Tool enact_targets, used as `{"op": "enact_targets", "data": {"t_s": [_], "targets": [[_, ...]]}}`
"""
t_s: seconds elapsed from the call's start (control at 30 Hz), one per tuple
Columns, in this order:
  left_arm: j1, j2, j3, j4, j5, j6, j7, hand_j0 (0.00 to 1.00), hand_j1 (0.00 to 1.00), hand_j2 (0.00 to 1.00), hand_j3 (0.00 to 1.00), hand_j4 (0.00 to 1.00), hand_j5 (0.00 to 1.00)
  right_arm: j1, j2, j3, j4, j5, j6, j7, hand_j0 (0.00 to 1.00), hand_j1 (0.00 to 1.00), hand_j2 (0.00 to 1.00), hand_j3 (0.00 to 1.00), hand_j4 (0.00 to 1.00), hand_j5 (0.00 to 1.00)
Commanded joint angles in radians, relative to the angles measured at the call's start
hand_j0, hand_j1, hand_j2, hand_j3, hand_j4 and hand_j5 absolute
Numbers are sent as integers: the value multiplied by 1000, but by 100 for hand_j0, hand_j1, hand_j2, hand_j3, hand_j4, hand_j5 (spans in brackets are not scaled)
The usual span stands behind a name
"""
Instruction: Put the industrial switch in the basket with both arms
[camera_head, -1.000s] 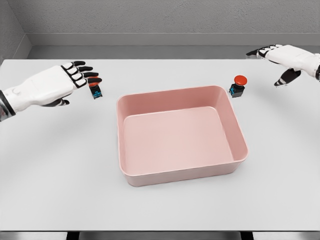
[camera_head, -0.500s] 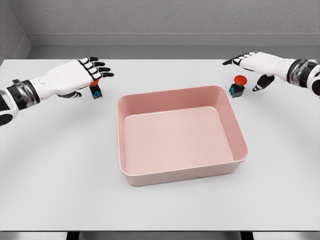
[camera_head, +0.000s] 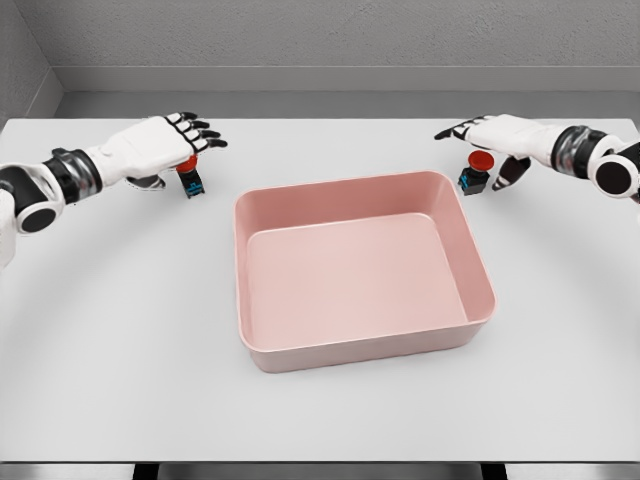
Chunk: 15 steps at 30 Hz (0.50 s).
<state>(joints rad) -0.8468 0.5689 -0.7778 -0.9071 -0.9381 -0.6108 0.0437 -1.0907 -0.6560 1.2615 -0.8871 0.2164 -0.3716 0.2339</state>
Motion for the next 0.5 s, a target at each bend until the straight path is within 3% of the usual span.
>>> {"op": "enact_targets", "data": {"t_s": [0.0, 0.17, 0.47], "targets": [[0, -24, -2, 34, 4, 0, 1, 100, 100, 100, 100, 100, 100, 0, 18, 4, 27, -2, 0, -1, 100, 100, 100, 100, 100, 100], [-6, -29, -2, 37, 4, 0, 1, 100, 100, 100, 100, 100, 100, 0, 53, 19, 96, 0, -1, -2, 100, 100, 100, 100, 100, 100], [-5, -29, -6, 39, 1, 0, 1, 100, 100, 100, 100, 100, 100, -2, 53, 19, 128, 0, -1, -2, 94, 94, 94, 94, 94, 94]]}}
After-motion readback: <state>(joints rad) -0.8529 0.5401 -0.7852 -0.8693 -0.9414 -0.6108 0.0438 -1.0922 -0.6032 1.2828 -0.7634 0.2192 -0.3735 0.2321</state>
